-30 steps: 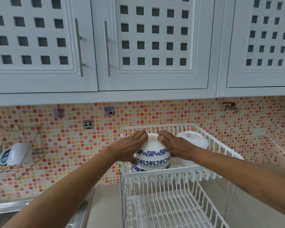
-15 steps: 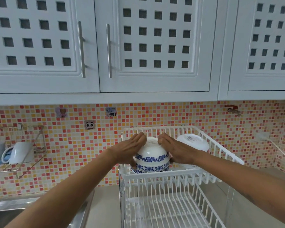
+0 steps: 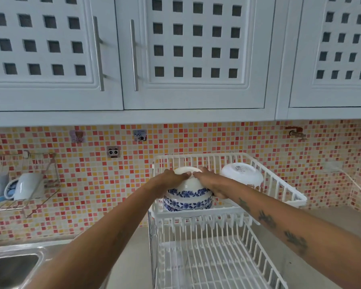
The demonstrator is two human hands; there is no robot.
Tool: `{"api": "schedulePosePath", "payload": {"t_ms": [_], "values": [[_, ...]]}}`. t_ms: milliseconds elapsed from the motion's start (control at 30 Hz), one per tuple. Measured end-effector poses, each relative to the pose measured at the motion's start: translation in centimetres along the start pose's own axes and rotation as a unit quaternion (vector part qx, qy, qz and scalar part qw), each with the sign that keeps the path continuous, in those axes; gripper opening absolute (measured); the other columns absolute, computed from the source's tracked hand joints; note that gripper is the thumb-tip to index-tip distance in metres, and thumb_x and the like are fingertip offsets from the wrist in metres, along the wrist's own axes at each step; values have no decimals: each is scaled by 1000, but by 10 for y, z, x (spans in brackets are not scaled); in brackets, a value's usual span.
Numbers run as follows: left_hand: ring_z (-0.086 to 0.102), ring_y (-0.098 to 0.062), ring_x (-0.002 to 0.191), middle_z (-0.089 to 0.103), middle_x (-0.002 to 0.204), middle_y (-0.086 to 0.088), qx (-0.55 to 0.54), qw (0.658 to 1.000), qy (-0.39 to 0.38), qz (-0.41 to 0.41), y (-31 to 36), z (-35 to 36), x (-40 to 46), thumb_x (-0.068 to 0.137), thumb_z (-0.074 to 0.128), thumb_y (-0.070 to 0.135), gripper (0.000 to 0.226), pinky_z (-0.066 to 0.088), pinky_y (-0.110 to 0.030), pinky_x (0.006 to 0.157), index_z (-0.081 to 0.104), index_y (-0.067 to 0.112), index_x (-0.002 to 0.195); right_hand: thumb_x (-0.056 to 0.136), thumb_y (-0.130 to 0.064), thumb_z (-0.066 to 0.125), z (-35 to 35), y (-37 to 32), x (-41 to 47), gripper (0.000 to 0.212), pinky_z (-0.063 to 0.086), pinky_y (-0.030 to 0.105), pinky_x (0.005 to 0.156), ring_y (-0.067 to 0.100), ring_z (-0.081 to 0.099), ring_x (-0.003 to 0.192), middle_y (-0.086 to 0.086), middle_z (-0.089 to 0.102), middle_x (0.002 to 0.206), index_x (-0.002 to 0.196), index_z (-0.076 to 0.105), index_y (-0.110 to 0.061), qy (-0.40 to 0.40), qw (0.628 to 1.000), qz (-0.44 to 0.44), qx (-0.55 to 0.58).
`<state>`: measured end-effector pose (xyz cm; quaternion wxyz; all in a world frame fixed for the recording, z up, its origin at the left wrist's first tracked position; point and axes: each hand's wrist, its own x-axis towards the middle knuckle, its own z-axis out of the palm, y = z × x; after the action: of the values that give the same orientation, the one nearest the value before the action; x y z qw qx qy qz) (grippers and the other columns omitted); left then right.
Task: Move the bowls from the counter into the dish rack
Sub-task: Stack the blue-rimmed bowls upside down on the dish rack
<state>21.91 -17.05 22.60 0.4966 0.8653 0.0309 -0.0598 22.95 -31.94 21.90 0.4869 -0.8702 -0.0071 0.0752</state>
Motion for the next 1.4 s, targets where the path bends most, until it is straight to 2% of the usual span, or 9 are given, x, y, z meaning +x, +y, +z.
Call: {"api": "schedulePosePath", "payload": {"t_ms": [267,433,600,700,800,933,1000,1167,1400], "values": [[43,-35,130,33,147,-17,-27,998,59,18,-9,14,3,91,50,48,79,46,-48,104,17,2,147,88,-39,35,8,18,4,53,53,51,93,31,54,114,12,46,135,141,29,-36,31,996,-48,66],[38,-35,134,26,150,-16,-20,996,76,35,-7,19,-1,94,47,47,78,44,-48,106,14,1,148,85,-46,34,3,20,9,56,52,51,94,31,54,114,13,46,134,140,28,-37,20,998,-40,47],[42,-35,134,29,152,-18,-35,997,52,33,-5,12,-21,90,47,57,86,44,-47,106,17,2,149,100,-39,33,1,5,-11,48,51,47,97,29,57,113,12,49,137,146,23,-28,-6,999,-25,45],[47,-35,130,41,146,-22,-32,998,37,42,-2,3,-33,93,43,55,80,42,-46,109,22,0,147,102,-41,29,-4,-2,-15,53,41,43,105,30,44,132,9,33,153,151,20,-22,3,999,-33,-19],[41,-34,136,33,153,-21,-35,997,17,70,2,-14,-45,98,41,46,73,32,-43,115,20,-3,149,100,-43,32,-4,-21,-20,56,32,45,112,31,30,142,10,21,159,150,27,-18,91,987,-87,-104],[30,-30,143,23,158,-15,-84,991,4,103,-1,-54,-64,98,42,44,69,29,-45,117,21,3,150,98,-35,42,17,-67,-35,46,39,32,100,26,43,133,10,38,149,137,48,-12,142,963,-217,-76],[28,-28,144,26,157,-13,-129,985,31,108,-10,-78,-69,100,41,37,60,30,-45,117,27,4,148,97,-30,46,38,-89,-44,35,45,26,86,22,52,123,7,47,141,125,57,-14,137,948,-281,-64],[34,-30,140,33,153,-15,-192,974,110,49,-66,-149,-67,98,48,34,55,40,-44,110,35,6,144,94,-25,52,115,-134,-51,22,48,32,94,18,58,116,3,62,124,108,66,-15,79,933,-352,-3],[37,-38,136,35,149,-20,-228,958,154,-81,-196,-225,-53,97,50,31,52,39,-50,109,35,7,140,94,-26,53,246,-153,-10,31,46,36,78,29,59,89,14,62,97,104,60,3,-85,976,-191,62]]}}
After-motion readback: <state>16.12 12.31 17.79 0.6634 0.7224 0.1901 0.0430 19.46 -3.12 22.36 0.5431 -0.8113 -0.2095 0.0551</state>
